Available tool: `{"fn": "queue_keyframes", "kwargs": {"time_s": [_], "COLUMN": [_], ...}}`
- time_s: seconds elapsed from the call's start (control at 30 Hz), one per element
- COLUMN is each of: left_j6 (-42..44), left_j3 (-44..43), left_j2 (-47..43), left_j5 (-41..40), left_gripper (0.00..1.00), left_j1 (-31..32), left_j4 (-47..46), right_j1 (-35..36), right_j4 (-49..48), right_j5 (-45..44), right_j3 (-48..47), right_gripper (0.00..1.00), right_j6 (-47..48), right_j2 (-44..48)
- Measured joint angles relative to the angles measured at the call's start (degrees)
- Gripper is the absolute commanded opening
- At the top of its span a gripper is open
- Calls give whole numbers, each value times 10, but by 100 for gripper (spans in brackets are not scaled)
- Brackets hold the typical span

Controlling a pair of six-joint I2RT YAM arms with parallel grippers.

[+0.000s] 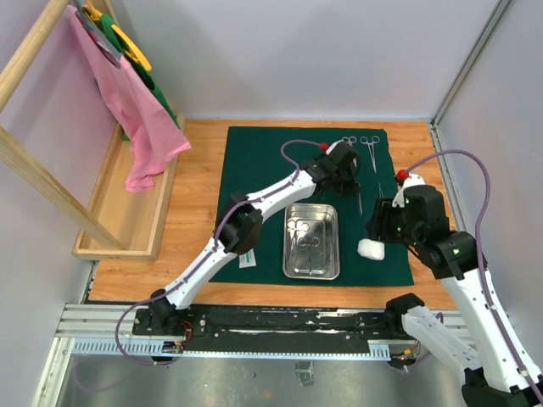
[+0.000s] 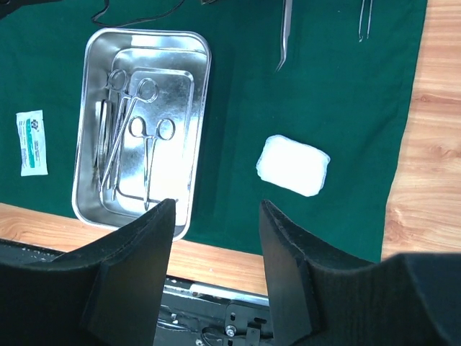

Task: Open and lay out the surgical kit
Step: Place the medical item in the surgical kit.

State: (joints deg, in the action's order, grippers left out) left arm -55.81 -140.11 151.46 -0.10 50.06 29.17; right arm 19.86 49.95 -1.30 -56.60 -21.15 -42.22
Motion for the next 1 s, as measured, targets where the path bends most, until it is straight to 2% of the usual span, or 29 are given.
{"fn": "queue_keyframes", "kwargs": {"time_s": [0.47, 0.9, 1.0], "left_j6": [-24, -29, -32], "left_j3": [-2, -2, -2], "left_j2": [53, 58, 63], "left_j5": [33, 44, 48], "left_gripper": [3, 4, 7], "left_j1": [-7, -15, -15], "left_j4": [-68, -101, -111], "right_j1": [-21, -61, -62], "right_j4": [-24, -40, -42], "right_j5": [19, 43, 49], "right_j3": [22, 45, 47], "right_gripper": [51, 50, 50], "right_j6": [3, 12, 16], "right_j2": [-10, -16, -16]}}
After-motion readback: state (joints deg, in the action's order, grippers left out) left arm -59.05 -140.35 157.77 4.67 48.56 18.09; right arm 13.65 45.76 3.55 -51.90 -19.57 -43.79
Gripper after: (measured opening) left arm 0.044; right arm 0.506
